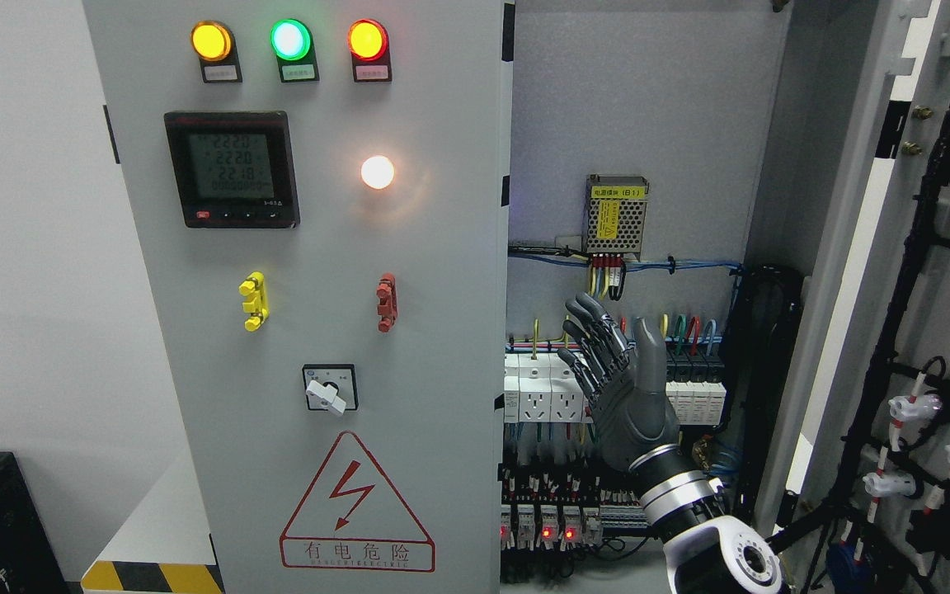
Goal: Open door with both hands
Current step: 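Raise the right hand into the cabinet opening beside the closed door, then move the right hand behind the inner edge of the closed door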
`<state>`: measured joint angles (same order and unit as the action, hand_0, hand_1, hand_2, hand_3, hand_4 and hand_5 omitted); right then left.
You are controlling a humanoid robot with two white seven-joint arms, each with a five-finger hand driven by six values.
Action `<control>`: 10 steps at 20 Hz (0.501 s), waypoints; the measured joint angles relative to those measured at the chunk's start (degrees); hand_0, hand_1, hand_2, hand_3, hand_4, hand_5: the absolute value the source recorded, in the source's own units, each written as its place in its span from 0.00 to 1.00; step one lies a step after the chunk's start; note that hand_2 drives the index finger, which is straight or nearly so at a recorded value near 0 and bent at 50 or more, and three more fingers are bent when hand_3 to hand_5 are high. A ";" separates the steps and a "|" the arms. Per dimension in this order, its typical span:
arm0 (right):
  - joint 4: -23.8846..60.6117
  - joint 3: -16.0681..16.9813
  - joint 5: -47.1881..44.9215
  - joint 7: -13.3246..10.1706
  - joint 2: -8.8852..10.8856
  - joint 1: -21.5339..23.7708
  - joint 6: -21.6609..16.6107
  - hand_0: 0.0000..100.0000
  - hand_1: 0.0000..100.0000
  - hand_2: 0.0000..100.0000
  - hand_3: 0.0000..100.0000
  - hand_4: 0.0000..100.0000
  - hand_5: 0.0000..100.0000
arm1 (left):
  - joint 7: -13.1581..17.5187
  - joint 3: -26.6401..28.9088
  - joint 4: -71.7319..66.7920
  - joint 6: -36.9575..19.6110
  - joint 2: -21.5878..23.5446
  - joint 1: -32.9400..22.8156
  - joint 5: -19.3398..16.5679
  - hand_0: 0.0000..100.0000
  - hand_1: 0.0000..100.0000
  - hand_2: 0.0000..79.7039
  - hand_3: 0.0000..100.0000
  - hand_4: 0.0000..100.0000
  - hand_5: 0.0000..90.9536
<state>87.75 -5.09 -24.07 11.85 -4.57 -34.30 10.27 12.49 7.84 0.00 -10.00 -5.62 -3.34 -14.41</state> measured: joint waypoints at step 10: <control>-1.08 0.34 -0.11 4.68 0.05 -1.11 1.93 0.00 0.00 0.00 0.00 0.00 0.00 | 0.00 0.00 0.00 -0.12 0.00 0.00 0.00 0.84 0.21 0.00 0.00 0.00 0.00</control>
<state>86.66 -4.75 -24.18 16.53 -4.52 -35.41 12.20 12.48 7.84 0.00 -10.11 -5.62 -3.34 -14.41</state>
